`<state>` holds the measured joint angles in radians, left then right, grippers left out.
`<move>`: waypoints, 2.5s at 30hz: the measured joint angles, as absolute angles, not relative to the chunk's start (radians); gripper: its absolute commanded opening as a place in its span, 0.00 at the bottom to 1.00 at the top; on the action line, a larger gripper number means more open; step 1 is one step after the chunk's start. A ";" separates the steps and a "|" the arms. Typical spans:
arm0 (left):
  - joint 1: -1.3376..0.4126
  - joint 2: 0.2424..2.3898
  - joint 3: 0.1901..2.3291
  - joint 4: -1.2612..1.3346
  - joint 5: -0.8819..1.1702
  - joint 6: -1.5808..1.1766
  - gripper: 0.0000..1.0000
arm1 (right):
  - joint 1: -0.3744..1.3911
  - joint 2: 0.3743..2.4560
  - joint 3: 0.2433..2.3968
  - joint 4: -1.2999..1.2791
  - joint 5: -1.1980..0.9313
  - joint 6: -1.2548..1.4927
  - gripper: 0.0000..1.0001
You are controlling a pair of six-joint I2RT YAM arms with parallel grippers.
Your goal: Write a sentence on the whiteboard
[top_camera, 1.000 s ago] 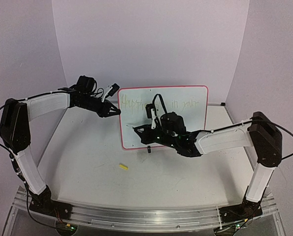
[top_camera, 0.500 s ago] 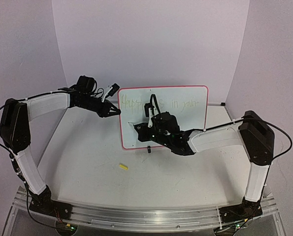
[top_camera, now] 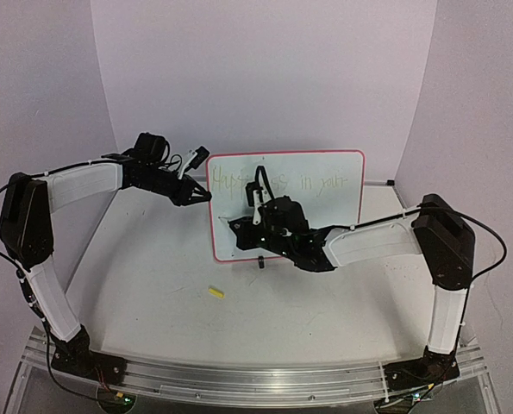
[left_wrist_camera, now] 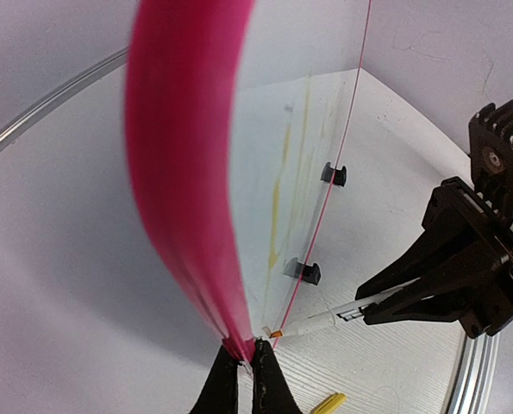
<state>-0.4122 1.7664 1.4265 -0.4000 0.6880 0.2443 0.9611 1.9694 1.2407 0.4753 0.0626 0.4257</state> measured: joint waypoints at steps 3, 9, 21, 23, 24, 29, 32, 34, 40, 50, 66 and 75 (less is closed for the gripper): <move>-0.412 1.766 1.427 -0.400 0.688 0.244 0.00 | 0.961 1.969 1.239 0.473 0.062 0.427 0.00; -0.413 1.766 1.427 -0.400 0.687 0.244 0.00 | 0.961 1.969 1.224 0.461 0.061 0.427 0.00; -0.413 1.766 1.427 -0.400 0.686 0.244 0.00 | 0.966 1.969 1.204 0.459 0.081 0.432 0.00; -0.413 1.766 1.426 -0.400 0.686 0.244 0.00 | 0.968 1.969 1.198 0.458 0.086 0.432 0.00; -0.413 1.766 1.426 -0.400 0.686 0.244 0.00 | 0.968 1.969 1.197 0.458 0.086 0.432 0.00; -0.413 1.766 1.427 -0.400 0.687 0.244 0.00 | 0.968 1.964 1.190 0.460 0.089 0.436 0.00; -0.413 1.766 1.427 -0.400 0.687 0.244 0.00 | 0.967 1.951 1.173 0.462 0.093 0.435 0.00; -0.413 1.766 1.426 -0.400 0.688 0.244 0.00 | 0.964 1.937 1.157 0.467 0.093 0.432 0.00; -0.413 1.766 1.427 -0.400 0.688 0.244 0.00 | 0.958 1.877 1.121 0.482 0.086 0.413 0.00; -0.413 1.766 1.427 -0.400 0.688 0.244 0.00 | 0.953 1.857 1.157 0.480 0.102 0.382 0.00; -0.413 1.766 1.426 -0.400 0.687 0.244 0.00 | 0.930 1.883 1.205 0.440 0.099 0.393 0.00; -0.413 1.766 1.427 -0.400 0.687 0.244 0.00 | 0.930 1.897 1.203 0.429 0.073 0.414 0.00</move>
<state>-0.4126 1.7660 1.4265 -0.3997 0.6868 0.2440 0.9302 1.8970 1.2034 0.4290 0.0733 0.4145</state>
